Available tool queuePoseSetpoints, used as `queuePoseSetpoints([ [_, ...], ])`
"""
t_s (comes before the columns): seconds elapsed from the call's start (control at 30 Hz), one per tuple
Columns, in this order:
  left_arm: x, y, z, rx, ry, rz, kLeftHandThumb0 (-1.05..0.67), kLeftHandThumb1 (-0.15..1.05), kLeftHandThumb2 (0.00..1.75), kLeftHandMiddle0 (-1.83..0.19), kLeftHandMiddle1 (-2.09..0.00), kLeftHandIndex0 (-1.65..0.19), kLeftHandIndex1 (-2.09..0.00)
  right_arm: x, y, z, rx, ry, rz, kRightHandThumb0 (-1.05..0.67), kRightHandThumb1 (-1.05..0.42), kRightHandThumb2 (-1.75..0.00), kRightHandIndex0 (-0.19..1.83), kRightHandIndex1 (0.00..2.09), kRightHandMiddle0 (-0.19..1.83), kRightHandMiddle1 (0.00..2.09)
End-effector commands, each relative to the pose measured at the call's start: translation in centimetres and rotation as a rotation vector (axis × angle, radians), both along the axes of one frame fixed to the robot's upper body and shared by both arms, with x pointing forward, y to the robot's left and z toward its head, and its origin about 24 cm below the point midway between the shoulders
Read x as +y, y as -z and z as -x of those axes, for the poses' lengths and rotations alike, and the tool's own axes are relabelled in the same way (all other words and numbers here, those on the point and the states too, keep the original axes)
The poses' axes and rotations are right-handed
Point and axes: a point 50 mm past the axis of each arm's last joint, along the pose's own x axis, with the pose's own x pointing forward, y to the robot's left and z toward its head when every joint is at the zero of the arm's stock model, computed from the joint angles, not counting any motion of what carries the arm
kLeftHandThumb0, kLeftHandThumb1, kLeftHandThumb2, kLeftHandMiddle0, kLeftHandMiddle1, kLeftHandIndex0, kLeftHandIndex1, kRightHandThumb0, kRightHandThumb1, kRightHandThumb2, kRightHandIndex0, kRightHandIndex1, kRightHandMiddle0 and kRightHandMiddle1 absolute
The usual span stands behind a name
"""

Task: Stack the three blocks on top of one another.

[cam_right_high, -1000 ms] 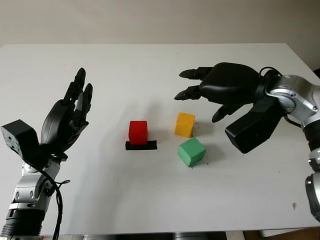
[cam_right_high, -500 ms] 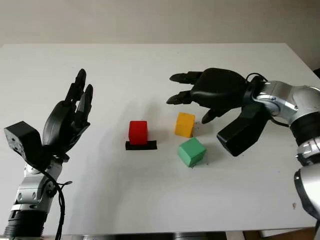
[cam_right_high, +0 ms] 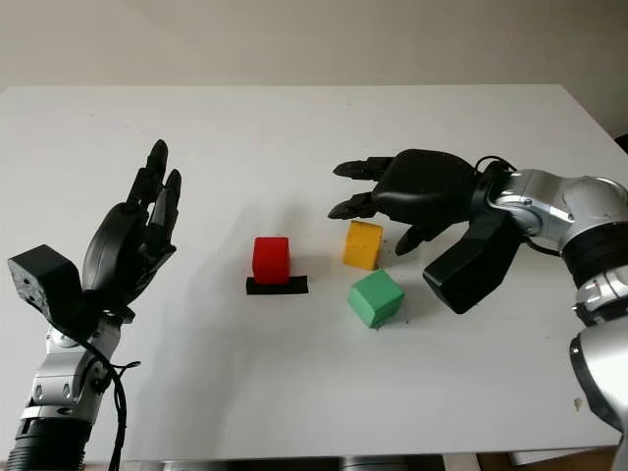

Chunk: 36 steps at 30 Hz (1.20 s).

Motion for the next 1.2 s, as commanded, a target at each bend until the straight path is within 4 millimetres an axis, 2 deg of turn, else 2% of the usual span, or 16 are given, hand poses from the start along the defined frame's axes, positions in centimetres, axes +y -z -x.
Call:
queuePoseSetpoints([
  [0.0,0.0,-0.3,0.2,-0.016,0.004,-0.025,-0.73,1.05,0.64,0.19,-0.02,0.19,0.00,0.2,0.3,0.0,0.005,-0.009,-0.004,-0.40,-0.86,-0.06,0.09,0.05,0.43,0.09],
  [0.63,-0.4,0.0,0.3,-0.019,-0.015,-0.032,-0.73,1.05,0.61,0.18,-0.05,0.19,-0.01,0.9,1.0,-0.1,-0.004,-0.027,-0.052,-0.35,-0.90,-0.06,0.08,0.05,0.39,0.06],
  [1.17,-0.2,0.1,0.5,-0.011,-0.011,-0.028,-0.73,1.05,0.61,0.19,-0.05,0.19,0.00,0.7,1.6,-0.1,-0.010,-0.021,-0.048,-0.24,-0.97,-0.06,0.17,0.08,0.67,0.21],
])
